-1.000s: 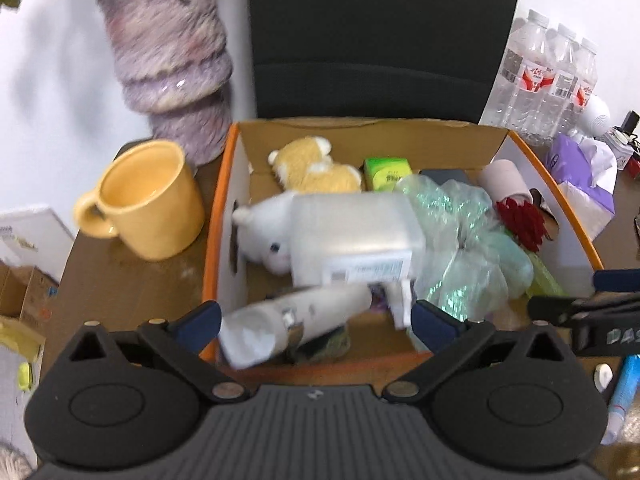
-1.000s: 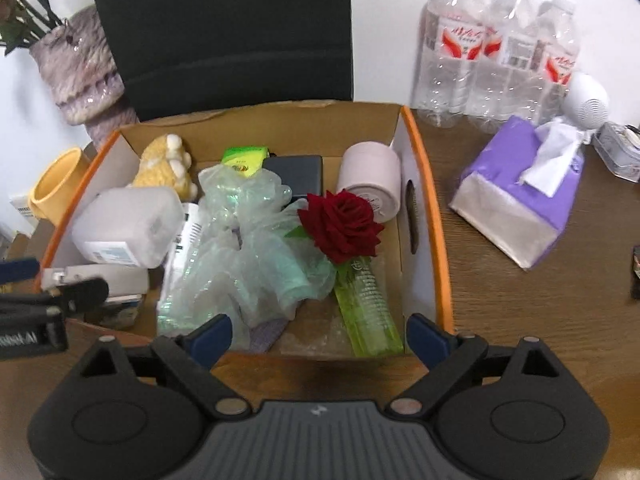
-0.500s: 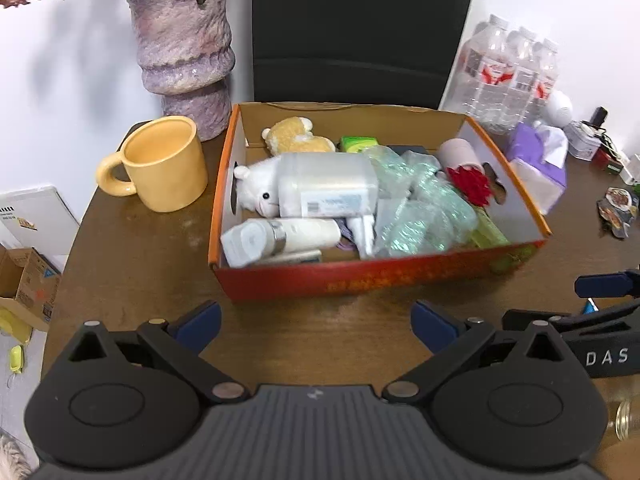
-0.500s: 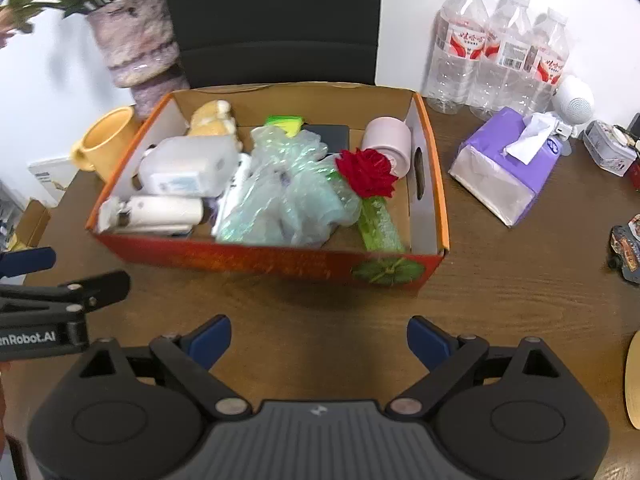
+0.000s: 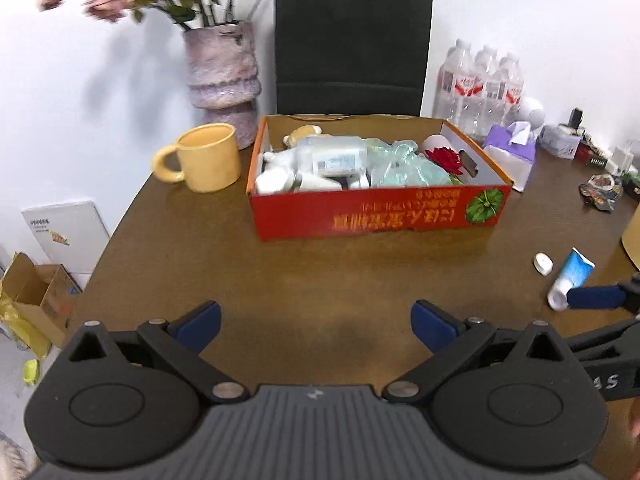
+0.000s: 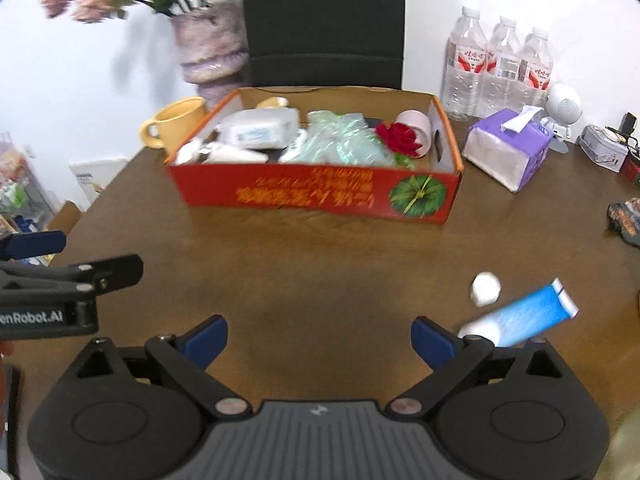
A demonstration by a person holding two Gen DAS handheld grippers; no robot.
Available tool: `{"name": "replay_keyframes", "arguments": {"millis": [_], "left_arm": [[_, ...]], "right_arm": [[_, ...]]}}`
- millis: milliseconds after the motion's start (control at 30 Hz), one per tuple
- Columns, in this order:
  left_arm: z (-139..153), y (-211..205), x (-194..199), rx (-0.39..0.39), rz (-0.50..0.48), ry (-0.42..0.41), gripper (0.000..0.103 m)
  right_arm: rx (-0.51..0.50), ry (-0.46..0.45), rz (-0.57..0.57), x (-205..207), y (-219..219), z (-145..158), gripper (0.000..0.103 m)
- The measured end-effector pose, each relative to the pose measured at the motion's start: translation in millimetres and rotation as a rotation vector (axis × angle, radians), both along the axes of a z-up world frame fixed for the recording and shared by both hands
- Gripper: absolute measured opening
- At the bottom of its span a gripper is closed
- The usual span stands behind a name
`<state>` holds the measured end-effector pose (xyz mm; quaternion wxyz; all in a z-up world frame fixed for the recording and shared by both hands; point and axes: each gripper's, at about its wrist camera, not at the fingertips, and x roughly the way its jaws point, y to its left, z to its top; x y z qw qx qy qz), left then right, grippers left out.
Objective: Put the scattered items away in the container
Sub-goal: 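Withdraw both grippers from the box back over the table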
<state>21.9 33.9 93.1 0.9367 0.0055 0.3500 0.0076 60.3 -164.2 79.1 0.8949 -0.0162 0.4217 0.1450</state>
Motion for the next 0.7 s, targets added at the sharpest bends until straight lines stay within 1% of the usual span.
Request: {"name": "replay_keyframes", "arguments": {"millis": [33, 167, 233, 333, 467, 600, 700], "left_arm": [[-8.9, -0.6, -13.8, -0.005, 0.010, -0.025, 0.103], [-43.0, -5.5, -53.1, -0.017, -0.010, -0.081, 0.103], [-53.6, -7.6, -63.3, -0.034, -0.005, -0.101, 0.103], [-68.9, -9.2, -72.0, -0.037, 0.018, -0.127, 0.103], [-83.6, -14.8, -69.9, 0.023, 0.047, -0.107, 0.103], [-87.0, -15.6, -69.4, 0.030, 0.038, -0.087, 0.103], [-91.1, -17.7, -64.7, 0.036, 0.026, -0.045, 0.103]], "right_arm": [[0.012, -0.024, 0.005, -12.7, -0.8, -8.1, 0.099], [0.031, -0.092, -0.005, -53.4, -7.5, -43.3, 0.099], [0.039, -0.121, -0.031, -68.0, -13.0, -56.2, 0.099], [0.069, -0.162, -0.054, -82.4, -21.0, -64.1, 0.099], [0.057, -0.175, -0.064, -85.8, -25.4, -74.8, 0.099], [0.042, -0.189, -0.067, -84.6, -24.6, -79.7, 0.101], [0.031, -0.183, -0.063, -83.2, -22.2, -80.9, 0.103]]}}
